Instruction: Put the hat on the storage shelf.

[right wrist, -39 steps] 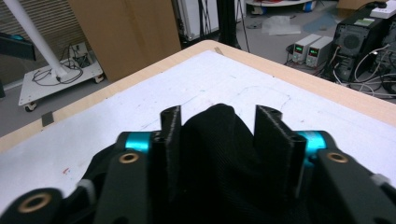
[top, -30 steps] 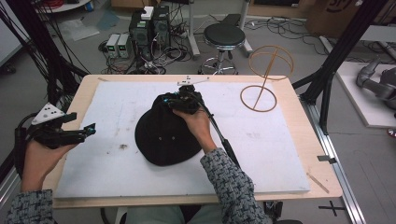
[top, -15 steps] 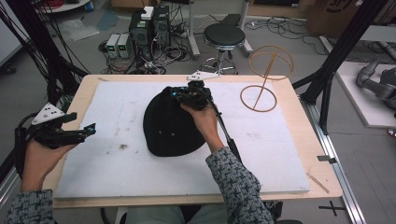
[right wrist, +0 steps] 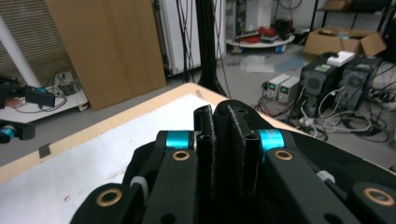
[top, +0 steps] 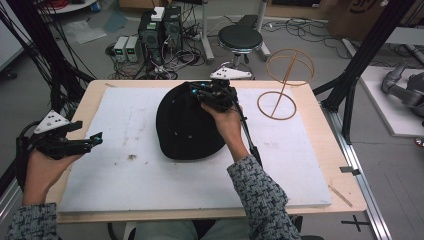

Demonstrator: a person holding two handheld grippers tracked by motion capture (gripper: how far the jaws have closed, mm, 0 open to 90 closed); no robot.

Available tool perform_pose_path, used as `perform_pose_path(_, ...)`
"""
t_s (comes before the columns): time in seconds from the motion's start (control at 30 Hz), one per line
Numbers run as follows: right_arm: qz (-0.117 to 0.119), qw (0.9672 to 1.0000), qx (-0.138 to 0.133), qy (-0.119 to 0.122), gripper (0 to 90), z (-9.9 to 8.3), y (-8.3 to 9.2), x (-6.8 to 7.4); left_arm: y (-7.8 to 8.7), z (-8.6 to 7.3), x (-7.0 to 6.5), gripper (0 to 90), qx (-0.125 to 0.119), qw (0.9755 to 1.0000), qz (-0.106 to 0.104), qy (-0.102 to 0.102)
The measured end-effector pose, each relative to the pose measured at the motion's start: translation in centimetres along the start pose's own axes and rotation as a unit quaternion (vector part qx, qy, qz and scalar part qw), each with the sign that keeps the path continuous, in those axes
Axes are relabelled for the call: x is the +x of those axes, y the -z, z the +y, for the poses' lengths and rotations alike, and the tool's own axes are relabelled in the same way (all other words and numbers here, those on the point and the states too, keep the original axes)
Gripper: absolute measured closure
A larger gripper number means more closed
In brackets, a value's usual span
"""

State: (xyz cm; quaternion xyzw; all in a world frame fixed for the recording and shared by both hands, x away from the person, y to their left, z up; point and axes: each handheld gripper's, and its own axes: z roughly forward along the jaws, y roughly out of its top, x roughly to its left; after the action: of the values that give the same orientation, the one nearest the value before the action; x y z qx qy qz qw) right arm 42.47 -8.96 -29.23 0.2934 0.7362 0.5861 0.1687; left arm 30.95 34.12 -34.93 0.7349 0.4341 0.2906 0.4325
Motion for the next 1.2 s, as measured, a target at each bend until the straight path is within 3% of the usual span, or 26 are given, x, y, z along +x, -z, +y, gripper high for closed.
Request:
perform_pose_path(0.5,-0.028,0.9984,-0.045,0.02,82.9,4.8,4.1,-0.7,0.0,0.0,0.0,19.3,-0.001,1.0,0.0,0.0)
perform_pose_path(1.2,-0.068,0.9936,-0.085,0.032,82.9,9.2,8.9,-2.7,-0.4,-0.2,-0.1,19.4,0.005,1.0,-0.003,-0.001)
